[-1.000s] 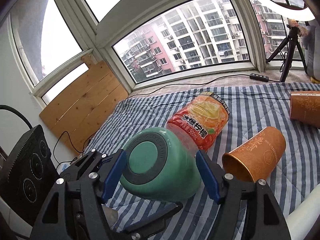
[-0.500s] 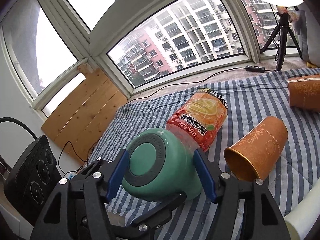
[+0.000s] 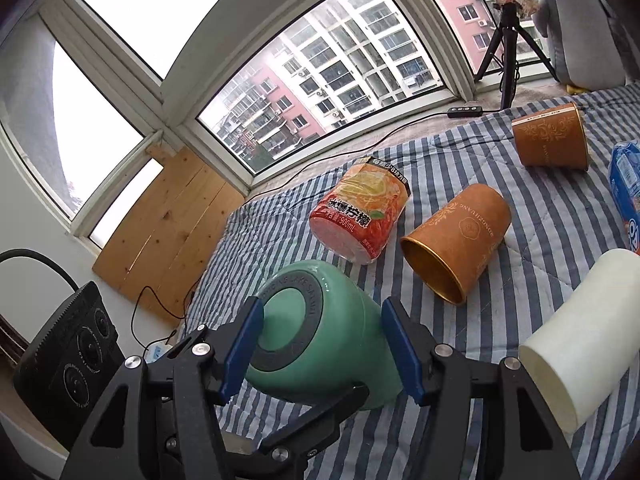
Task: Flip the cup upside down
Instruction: 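Rotate the held green bottle upright with the right gripper, base onto the bed, then open the right gripper and lift it away from the standing bottle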
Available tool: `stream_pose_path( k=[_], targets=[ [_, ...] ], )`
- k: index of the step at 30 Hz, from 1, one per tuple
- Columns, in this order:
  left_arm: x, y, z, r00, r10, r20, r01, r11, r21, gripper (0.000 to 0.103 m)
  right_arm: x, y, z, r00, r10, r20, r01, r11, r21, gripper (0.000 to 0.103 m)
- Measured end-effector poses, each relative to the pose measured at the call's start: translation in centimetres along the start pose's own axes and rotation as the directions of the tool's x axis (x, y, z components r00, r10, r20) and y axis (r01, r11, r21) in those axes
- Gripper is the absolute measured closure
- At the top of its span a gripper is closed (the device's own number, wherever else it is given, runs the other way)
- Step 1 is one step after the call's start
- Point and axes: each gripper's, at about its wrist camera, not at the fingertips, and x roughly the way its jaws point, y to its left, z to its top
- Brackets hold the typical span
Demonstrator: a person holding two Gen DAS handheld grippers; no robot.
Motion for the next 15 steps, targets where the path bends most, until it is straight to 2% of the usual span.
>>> stream_pose_path(
  k=[6, 15],
  targets=[
    [0.0, -2.7, -0.8, 1.000, -0.025, -0.010, 0.025, 0.999, 0.021, 0.022, -2.8, -1.2, -1.4, 1.000, -0.017, 0.006, 0.017, 1.000, 0.024, 0.045],
    [0.3, -3.4, -1.4, 1.000, -0.009, 0.023, 0.008, 0.999, 0.041, 0.022, -3.0, -2.0, -1.9, 1.000, -0.001, 0.029, 0.002, 1.000, -0.025, 0.044]
  ],
)
